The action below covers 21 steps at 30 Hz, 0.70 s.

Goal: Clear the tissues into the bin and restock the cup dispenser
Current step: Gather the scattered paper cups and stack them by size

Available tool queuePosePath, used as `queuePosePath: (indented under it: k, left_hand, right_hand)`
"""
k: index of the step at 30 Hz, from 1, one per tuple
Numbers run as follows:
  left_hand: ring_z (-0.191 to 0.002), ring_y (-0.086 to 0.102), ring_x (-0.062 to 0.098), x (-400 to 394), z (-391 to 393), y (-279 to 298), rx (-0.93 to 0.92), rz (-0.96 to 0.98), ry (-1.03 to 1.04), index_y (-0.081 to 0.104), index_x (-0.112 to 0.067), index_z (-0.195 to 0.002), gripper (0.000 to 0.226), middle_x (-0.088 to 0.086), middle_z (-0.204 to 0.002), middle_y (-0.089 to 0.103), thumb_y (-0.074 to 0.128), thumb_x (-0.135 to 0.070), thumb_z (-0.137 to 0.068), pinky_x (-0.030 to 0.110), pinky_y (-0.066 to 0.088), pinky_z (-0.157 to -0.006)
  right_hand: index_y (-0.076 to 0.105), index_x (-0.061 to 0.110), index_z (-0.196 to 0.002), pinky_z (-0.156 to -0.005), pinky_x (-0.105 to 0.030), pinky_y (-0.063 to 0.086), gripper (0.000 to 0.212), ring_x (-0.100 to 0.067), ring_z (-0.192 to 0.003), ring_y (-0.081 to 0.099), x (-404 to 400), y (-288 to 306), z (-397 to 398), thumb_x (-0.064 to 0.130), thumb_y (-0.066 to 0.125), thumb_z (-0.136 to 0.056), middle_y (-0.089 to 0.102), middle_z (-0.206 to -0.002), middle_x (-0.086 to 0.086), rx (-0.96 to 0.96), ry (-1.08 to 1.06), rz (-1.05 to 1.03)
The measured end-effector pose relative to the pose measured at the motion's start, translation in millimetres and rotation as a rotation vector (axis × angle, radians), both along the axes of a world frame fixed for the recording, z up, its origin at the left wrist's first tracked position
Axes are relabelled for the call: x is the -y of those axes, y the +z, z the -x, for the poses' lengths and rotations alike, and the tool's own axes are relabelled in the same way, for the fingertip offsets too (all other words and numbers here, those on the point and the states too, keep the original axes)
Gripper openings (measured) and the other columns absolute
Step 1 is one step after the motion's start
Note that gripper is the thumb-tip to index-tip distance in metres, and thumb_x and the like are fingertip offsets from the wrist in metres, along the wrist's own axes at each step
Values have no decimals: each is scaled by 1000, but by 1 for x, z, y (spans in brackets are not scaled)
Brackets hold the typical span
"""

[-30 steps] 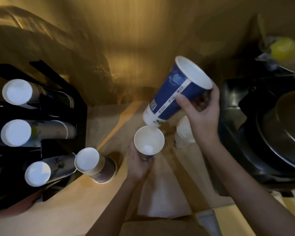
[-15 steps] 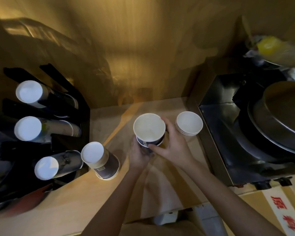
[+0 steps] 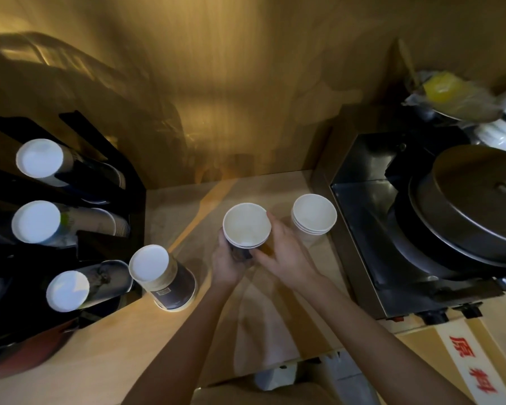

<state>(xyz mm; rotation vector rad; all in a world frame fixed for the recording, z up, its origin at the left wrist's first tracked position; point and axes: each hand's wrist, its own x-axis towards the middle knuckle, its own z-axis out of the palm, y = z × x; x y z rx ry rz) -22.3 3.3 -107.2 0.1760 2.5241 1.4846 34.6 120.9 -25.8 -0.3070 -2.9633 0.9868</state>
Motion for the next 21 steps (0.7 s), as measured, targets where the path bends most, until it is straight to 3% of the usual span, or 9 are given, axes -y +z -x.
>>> queuePosePath:
  k: [3,5,8,10,14,17,19,21]
  left_hand:
    - [-105,51,19,-1,4,5,50,2,-10,30,-10,-136,96,12,-126,55,83,-5,-56,5,35,-69]
    - [-118,50,27,2,3,10,105,4,-27,26,-10,-137,96,12,-132,51,83,-6,-59,22,39,-82]
    - [-130,39,29,10,-6,21,144,-2,-46,21,-5,-140,103,14,-142,40,84,-10,-59,36,38,-102]
    - [-132,36,28,20,-16,34,124,68,-93,24,-7,-140,93,14,-143,38,80,-14,-65,34,34,-106]
    - [-118,49,24,52,-39,71,-165,251,-185,50,-12,-123,48,8,-126,53,65,-18,-77,32,40,-97]
    - [-90,62,27,85,-49,102,-523,334,-127,64,-9,-97,21,8,-97,67,60,-16,-77,36,51,-76]
    - [-86,62,28,108,-52,116,-691,353,-80,65,-6,-88,16,10,-90,68,57,-16,-78,37,52,-73]
    - [-99,58,28,130,-52,120,-726,401,-23,64,-5,-95,22,12,-100,66,55,-17,-79,38,49,-84]
  right_hand:
    - [21,16,-143,-102,-41,42,77,-26,-126,46,-4,6,5,27,64,-80,45,-141,-8,42,-3,25]
    - [28,16,-139,-97,-44,46,70,-29,-122,49,-7,10,8,21,63,-79,51,-136,-9,72,-9,4]
    - [30,9,-136,-99,-40,39,63,-33,-125,43,-6,20,12,20,60,-82,48,-135,-14,37,-52,-112]
    - [29,8,-138,-104,-39,33,63,-30,-129,36,0,30,15,20,57,-83,43,-140,-13,-52,-65,-117]
    - [43,11,-128,-100,-34,33,49,-23,-122,39,31,54,25,17,55,-81,49,-131,-8,-270,77,-33]
    - [49,13,-122,-92,-24,32,40,-18,-117,44,59,59,29,11,52,-82,53,-125,-5,-312,184,99]
    - [51,14,-121,-87,-19,33,39,-18,-113,49,74,56,31,7,51,-82,54,-123,-5,-278,247,178]
    - [49,15,-125,-87,-21,37,47,-21,-111,53,86,48,34,5,55,-79,53,-126,-6,-205,319,182]
